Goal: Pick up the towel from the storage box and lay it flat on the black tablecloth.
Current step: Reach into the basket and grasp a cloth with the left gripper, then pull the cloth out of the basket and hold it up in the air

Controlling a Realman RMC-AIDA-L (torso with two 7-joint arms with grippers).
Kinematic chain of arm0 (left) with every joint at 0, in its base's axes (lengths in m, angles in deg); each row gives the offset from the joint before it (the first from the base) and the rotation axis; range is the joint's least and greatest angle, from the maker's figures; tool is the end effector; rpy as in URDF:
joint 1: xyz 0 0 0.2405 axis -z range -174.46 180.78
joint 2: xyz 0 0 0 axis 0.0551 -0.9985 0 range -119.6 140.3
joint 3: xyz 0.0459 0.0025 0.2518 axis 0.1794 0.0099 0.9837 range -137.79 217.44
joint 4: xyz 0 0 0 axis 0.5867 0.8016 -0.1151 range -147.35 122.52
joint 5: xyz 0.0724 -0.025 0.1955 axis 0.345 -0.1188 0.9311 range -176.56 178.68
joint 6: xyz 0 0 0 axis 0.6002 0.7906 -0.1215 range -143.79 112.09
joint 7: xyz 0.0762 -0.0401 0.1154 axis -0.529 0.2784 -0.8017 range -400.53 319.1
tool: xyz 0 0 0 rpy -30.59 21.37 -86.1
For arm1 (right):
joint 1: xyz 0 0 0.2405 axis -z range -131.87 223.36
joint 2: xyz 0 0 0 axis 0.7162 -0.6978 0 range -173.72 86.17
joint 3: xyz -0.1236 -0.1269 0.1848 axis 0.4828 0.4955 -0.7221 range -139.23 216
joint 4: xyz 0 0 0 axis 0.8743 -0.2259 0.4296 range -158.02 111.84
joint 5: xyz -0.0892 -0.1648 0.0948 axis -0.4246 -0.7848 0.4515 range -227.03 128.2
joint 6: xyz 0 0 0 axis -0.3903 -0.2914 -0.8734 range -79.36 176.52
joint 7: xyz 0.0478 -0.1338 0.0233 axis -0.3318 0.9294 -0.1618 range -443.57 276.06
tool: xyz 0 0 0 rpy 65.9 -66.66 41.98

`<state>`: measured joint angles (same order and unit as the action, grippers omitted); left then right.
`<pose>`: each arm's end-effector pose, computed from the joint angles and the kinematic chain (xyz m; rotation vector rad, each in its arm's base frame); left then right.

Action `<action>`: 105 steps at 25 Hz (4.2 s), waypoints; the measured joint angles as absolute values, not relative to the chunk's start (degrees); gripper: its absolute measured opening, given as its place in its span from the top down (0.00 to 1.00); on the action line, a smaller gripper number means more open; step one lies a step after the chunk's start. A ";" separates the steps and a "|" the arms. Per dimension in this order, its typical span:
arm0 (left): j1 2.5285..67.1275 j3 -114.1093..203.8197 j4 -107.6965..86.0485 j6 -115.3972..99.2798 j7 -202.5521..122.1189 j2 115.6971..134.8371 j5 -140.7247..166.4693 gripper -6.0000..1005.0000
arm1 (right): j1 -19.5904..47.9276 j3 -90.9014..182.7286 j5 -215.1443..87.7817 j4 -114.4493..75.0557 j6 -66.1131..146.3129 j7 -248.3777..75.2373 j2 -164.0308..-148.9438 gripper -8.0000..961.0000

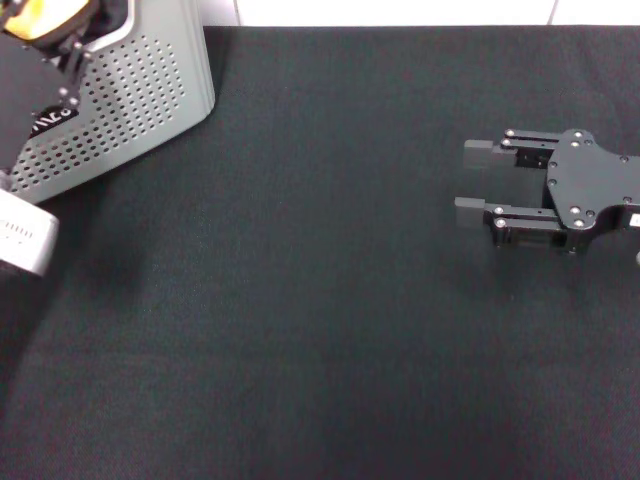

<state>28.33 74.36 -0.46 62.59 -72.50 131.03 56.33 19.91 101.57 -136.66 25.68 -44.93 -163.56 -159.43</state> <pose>-0.3150 0.3337 0.0334 -1.5307 0.4291 -0.1291 0.1997 0.3232 0.0225 -2.8159 0.2494 0.9819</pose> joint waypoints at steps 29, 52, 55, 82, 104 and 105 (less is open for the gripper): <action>31.89 73.97 -7.38 64.06 -87.54 131.09 53.26 0.48 | 20.35 102.09 -136.50 25.69 -45.42 -163.56 -159.48 0.31; 33.14 74.21 -9.18 62.81 -93.99 131.11 50.56 0.48 | 20.89 102.18 -136.33 25.69 -45.64 -163.56 -159.61 0.31; 33.53 74.25 -9.71 63.14 -94.10 131.10 50.48 0.48 | 20.88 102.20 -136.33 25.69 -45.64 -163.56 -159.61 0.31; 35.50 73.92 -11.20 62.97 -95.17 131.12 48.82 0.78 | 20.96 102.03 -136.34 25.69 -45.64 -163.49 -159.61 0.32; 31.91 74.47 -10.56 81.88 -40.63 130.52 55.21 0.97 | 21.20 101.76 -136.35 25.37 -46.53 -163.47 -159.43 0.32; 31.04 74.46 -8.00 82.07 -33.54 130.46 56.77 0.97 | 21.22 101.75 -136.35 25.23 -46.56 -163.47 -159.43 0.32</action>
